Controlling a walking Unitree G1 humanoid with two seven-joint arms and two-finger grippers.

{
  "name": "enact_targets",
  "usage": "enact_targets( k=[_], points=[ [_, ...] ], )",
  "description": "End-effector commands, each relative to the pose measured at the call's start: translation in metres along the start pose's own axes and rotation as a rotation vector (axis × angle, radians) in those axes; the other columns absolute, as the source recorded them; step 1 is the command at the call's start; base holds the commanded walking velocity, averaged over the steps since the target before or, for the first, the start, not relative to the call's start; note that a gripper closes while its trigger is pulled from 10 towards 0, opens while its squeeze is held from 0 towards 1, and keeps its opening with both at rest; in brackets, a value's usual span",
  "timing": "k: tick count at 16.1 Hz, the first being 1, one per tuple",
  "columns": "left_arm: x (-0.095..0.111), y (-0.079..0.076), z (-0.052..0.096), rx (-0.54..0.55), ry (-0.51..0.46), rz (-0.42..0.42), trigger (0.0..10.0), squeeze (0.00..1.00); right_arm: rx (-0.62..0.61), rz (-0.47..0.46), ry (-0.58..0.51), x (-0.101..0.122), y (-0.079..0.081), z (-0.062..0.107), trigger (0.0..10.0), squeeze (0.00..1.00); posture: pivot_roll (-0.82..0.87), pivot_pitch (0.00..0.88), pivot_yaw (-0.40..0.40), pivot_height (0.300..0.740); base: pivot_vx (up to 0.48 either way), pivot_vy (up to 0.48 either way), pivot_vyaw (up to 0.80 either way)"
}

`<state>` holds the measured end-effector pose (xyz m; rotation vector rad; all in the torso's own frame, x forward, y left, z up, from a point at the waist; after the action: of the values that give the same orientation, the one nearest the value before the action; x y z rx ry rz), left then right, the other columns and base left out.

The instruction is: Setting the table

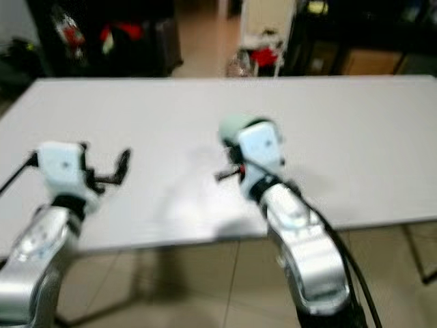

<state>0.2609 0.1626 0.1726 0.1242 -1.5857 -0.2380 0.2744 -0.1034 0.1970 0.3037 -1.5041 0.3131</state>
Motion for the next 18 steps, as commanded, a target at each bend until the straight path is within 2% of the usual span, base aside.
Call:
enact_targets(
  k=[1,5,8,9,11,12,14,15,18],
  points=[
    [0.005,-0.009,0.000,-0.042,-0.022,0.009,10.0,0.00,-0.034,0.017,-0.029,0.006,-0.008,0.004,10.0,0.00,-0.12,0.000,0.023,0.740,0.379,0.000,0.00],
    [0.003,-0.013,0.002,-0.074,-0.025,0.016,10.0,0.00,-0.038,0.036,-0.029,0.006,-0.011,0.007,10.0,0.00,-0.11,0.000,0.018,0.740,0.372,0.000,0.00],
    [0.004,-0.013,0.006,-0.067,-0.026,0.009,10.0,0.00,0.006,0.042,-0.016,0.005,-0.011,0.002,10.0,0.00,-0.09,0.000,0.000,0.740,0.361,0.000,0.00],
    [0.004,-0.012,0.008,-0.059,-0.024,0.005,10.0,0.00,0.028,0.039,-0.011,0.005,-0.010,0.001,10.0,0.00,-0.08,0.000,-0.006,0.740,0.356,0.000,0.00],
    [0.004,-0.009,0.013,-0.046,-0.018,-0.004,10.0,0.00,0.087,0.113,0.017,0.003,-0.005,-0.001,10.0,0.00,-0.07,0.000,-0.012,0.740,0.360,0.000,0.00],
    [0.004,-0.007,0.016,-0.035,-0.014,-0.016,10.0,0.00,0.130,0.120,0.027,0.001,0.000,-0.002,10.0,0.00,-0.05,0.000,-0.020,0.740,0.360,0.000,0.80],
    [0.004,-0.004,0.019,-0.029,-0.009,-0.028,10.0,0.00,0.152,0.120,0.028,0.000,0.003,-0.002,10.0,0.00,-0.03,0.000,-0.028,0.740,0.358,0.000,0.80],
    [0.004,-0.003,0.021,-0.031,-0.005,-0.043,10.0,0.00,0.168,0.077,0.037,-0.003,0.004,-0.003,10.0,0.00,-0.02,0.000,-0.028,0.740,0.334,0.000,0.00],
    [0.003,0.000,0.030,-0.063,0.013,-0.081,10.0,0.00,0.279,0.145,0.096,-0.007,0.005,-0.009,10.0,0.00,0.00,0.000,-0.035,0.740,0.000,0.000,0.00]
  ],
)
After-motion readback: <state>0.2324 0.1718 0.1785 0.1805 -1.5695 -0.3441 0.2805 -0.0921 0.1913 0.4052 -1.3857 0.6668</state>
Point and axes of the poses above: a point about 5 cm out from each wrist's last joint towards the gripper, its own z axis pointing back from the gripper into the wrist, its own x axis along the axis of the wrist's last joint, y = z × x, the point moved 1 cm from there along -z, pointing out of the wrist towards the gripper, and after that the axes turned 10 degrees about -z, right-handed, at the moved point
